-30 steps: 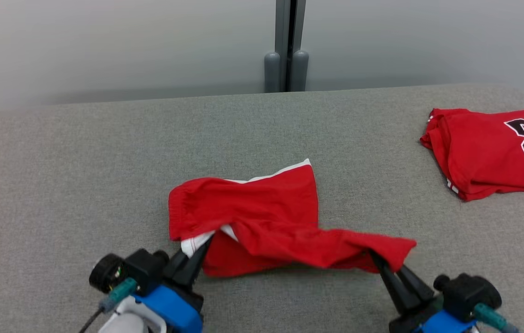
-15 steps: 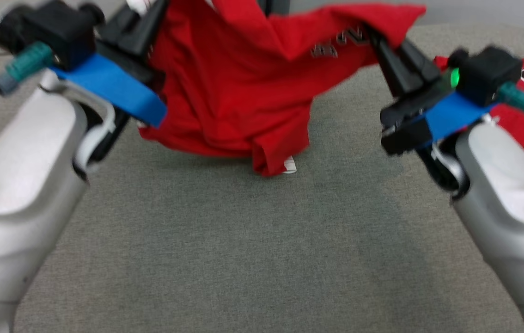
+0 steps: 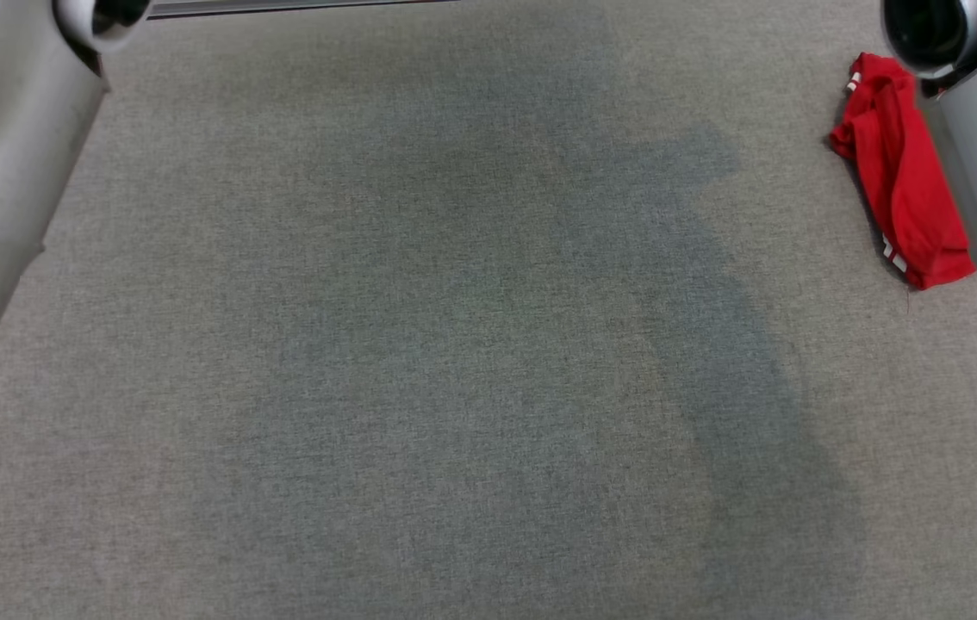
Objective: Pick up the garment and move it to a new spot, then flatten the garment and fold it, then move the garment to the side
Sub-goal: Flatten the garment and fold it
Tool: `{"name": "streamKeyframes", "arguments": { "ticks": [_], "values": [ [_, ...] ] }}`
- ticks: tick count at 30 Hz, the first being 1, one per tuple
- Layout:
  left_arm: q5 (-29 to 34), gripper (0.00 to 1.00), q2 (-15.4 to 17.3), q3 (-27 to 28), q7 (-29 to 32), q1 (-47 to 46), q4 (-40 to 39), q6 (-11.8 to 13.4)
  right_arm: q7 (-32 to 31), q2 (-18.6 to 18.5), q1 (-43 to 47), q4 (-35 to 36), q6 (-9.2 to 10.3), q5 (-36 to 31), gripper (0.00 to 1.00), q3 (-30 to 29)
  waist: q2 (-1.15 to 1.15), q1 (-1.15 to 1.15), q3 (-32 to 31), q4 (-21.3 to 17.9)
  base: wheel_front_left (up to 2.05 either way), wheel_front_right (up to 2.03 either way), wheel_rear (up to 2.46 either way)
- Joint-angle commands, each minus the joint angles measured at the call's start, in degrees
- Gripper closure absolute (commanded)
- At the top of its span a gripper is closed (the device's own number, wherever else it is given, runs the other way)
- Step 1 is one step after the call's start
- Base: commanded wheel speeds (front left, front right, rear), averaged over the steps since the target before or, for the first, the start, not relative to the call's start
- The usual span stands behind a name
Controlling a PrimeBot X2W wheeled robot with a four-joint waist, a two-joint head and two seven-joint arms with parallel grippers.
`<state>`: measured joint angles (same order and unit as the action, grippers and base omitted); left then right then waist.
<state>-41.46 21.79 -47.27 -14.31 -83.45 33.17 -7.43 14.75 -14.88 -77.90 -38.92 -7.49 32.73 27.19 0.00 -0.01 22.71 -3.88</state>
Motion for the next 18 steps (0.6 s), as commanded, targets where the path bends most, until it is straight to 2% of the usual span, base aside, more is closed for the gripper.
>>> {"name": "streamKeyframes", "arguments": {
  "ticks": [1, 4, 7, 11, 18],
  "values": [
    [-0.6, 1.0, -0.2, -1.0, -0.4, 0.7, 0.4, -0.1, 0.3, 0.0, 0.8, -0.9, -0.02, 0.3, 1.0, 0.8, 0.0, 0.01, 0.0, 0.2, 0.0, 0.0, 0.0],
    [-2.1, 1.0, -0.3, -2.2, -0.8, 5.5, 0.9, -0.1, 0.4, -0.3, 4.8, -2.0, -0.02, 1.5, 1.0, 3.2, 0.0, 0.01, -0.8, 0.6, 0.0, 0.0, 0.0],
    [-2.4, 1.0, -0.8, 0.1, -0.9, 12.3, -1.1, -0.1, 0.4, -1.2, 10.0, -0.8, -0.02, 2.2, 1.0, 3.6, 0.0, 0.01, -0.9, 0.9, 0.0, 0.0, 0.0],
    [0.6, 1.0, -1.0, 4.1, -0.9, 24.9, -4.6, 0.3, 0.5, -2.3, 19.7, 2.1, -0.02, 1.3, 1.0, 5.1, 0.0, 0.01, -1.9, 1.2, 0.0, 0.0, 0.0],
    [6.2, 1.0, -2.9, 8.7, -0.9, 47.6, -12.0, 0.8, 0.5, -4.5, 38.0, 8.5, -0.02, 0.4, 1.0, 4.0, 0.0, 0.01, -5.5, 2.0, 0.0, 0.0, 0.0]
  ]
}}
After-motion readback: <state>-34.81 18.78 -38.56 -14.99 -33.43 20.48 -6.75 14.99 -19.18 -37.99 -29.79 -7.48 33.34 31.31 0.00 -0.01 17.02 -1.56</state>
